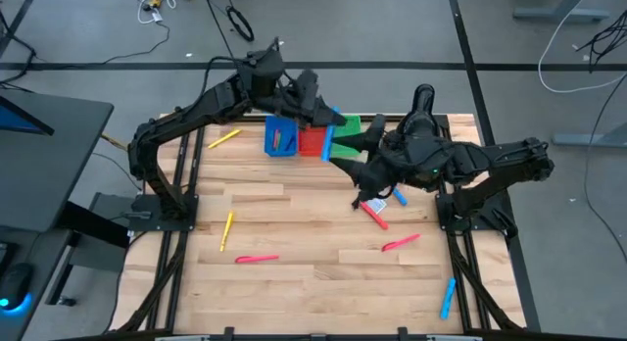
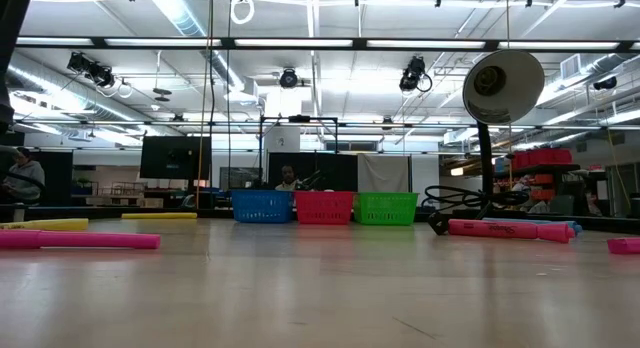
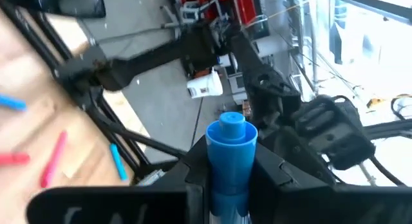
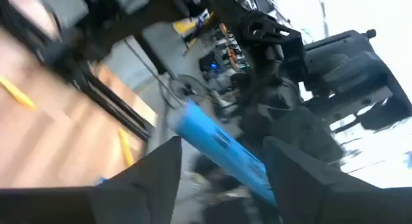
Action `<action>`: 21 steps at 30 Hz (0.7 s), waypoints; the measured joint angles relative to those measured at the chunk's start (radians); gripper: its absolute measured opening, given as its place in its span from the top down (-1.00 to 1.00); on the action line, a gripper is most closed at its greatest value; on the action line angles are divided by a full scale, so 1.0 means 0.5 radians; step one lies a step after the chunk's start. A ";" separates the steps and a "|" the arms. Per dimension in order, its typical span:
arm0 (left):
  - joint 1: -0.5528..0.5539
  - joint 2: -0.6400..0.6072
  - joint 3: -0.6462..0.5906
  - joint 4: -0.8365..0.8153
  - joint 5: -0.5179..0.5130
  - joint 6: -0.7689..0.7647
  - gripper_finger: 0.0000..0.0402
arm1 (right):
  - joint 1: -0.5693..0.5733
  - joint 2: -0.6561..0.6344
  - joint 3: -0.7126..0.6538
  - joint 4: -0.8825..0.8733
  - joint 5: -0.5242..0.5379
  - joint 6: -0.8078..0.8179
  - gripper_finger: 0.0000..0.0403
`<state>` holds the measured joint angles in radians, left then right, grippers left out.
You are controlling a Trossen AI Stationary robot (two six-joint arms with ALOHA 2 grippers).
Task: Pick & Place Markers
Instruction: Put the top left blue highlighter into the green bin
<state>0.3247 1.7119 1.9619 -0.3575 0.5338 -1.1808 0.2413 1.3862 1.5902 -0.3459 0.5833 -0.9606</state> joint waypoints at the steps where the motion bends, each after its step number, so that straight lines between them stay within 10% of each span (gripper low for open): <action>1: 0.018 -0.001 0.000 0.010 0.011 0.058 0.69 | 0.009 -0.009 0.000 -0.010 -0.007 0.111 -0.13; 21: 0.082 -0.008 0.002 0.159 0.197 1.284 0.69 | -0.261 -0.057 -0.001 -0.065 -0.306 2.424 -0.25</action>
<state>0.3656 1.7081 1.9629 -0.2780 0.6321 -0.5388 0.1106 1.3579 1.5898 -0.3785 0.4301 0.2516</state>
